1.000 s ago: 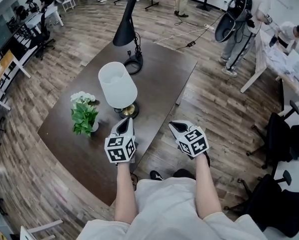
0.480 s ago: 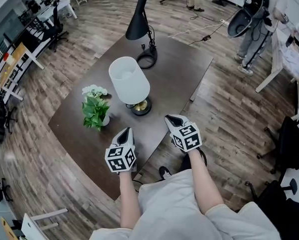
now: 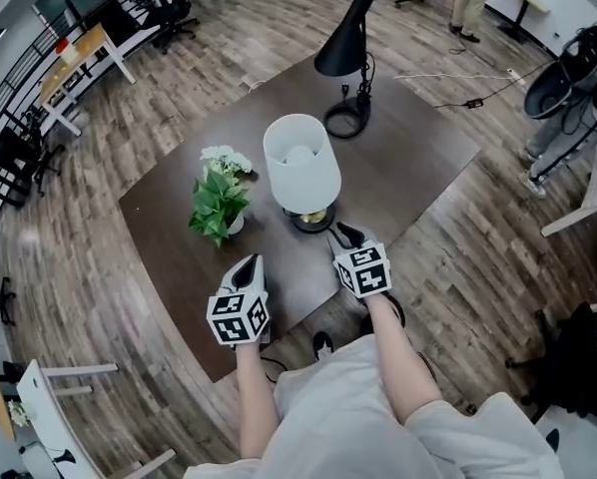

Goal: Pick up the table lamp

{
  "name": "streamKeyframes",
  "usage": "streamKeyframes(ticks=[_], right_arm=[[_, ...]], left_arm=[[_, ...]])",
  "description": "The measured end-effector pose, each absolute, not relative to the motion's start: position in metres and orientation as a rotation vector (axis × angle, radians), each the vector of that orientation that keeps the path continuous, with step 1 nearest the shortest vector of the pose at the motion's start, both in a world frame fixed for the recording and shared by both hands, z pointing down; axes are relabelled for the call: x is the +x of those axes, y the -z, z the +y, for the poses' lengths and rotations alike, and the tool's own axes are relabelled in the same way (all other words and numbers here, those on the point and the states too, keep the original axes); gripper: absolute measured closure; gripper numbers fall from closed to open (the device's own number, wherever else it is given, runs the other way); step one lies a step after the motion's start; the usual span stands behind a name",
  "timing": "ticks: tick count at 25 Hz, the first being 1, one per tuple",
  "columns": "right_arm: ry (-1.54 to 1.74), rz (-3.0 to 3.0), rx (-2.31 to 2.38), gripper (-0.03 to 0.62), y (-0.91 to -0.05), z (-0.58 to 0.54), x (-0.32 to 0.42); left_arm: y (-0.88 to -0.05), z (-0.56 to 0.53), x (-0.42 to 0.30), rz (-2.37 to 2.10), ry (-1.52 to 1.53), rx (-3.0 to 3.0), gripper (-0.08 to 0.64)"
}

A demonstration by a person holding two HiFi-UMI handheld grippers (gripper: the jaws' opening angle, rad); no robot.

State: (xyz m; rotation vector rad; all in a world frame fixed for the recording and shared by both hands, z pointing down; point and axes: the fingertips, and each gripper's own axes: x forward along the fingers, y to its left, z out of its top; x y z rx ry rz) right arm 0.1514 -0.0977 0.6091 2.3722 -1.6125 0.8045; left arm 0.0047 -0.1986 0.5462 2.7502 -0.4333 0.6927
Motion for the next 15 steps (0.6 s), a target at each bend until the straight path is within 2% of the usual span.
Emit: streamKeyframes(ticks=[15], right_arm=[[-0.774,-1.781,2.129,0.423,-0.676,-0.153,0.188]], left_arm=[[-0.54,-0.214,0.042,-0.659,-0.63,2.71,0.56]])
